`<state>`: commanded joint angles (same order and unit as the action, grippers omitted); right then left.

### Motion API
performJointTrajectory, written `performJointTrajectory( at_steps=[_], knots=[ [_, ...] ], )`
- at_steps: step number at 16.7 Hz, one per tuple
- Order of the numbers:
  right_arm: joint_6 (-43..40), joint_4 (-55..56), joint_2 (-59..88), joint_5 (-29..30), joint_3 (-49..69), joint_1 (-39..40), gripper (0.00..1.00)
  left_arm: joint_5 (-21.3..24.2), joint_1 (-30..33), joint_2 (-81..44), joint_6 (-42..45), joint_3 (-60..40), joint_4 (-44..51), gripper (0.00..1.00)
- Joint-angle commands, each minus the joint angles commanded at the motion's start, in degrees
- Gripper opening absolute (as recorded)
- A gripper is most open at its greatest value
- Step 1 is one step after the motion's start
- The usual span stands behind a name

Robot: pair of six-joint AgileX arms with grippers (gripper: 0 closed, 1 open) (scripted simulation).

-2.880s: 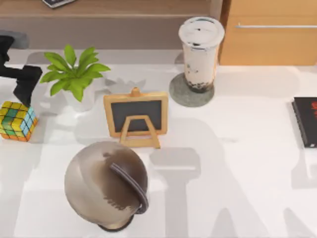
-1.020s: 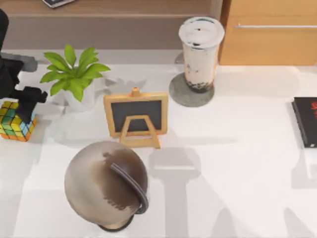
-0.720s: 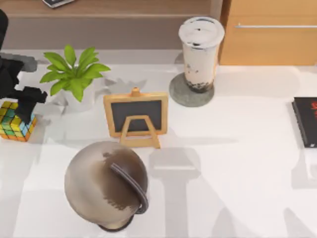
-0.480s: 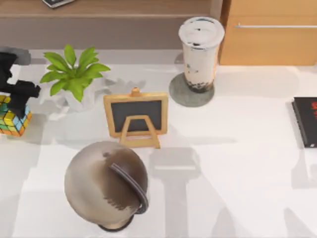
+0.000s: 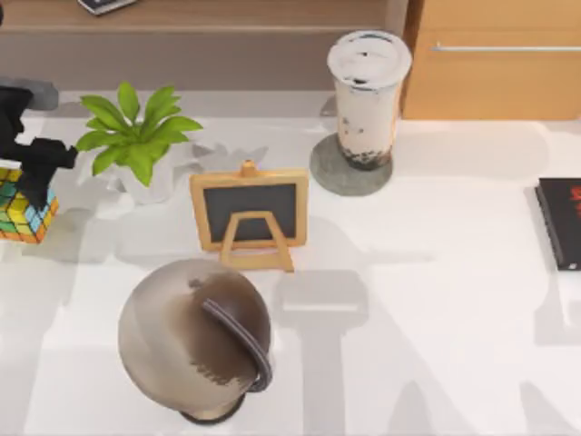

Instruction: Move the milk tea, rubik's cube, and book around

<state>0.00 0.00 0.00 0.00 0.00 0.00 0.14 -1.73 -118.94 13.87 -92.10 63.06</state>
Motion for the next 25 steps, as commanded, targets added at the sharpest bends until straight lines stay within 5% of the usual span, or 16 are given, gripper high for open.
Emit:
performJointTrajectory(
  at_steps=[3,7,16,20,25],
  knots=[
    [0.0,0.0,0.0,0.0,0.0,0.0,1.0,-0.61,-0.48,0.78,-0.02,0.46,-0.83,0.0],
    [0.0,0.0,0.0,0.0,0.0,0.0,1.0,-6.81,-0.21,9.08,-1.95,2.04,-9.38,0.0],
    [0.0,0.0,0.0,0.0,0.0,0.0,1.0,-22.96,12.57,32.1,-9.35,3.86,-51.51,0.0],
    [0.0,0.0,0.0,0.0,0.0,0.0,1.0,-24.98,20.48,31.68,-11.69,4.5,-65.42,0.0],
    [0.0,0.0,0.0,0.0,0.0,0.0,1.0,-24.39,27.01,26.6,-12.83,5.57,-70.3,0.0]
  ],
)
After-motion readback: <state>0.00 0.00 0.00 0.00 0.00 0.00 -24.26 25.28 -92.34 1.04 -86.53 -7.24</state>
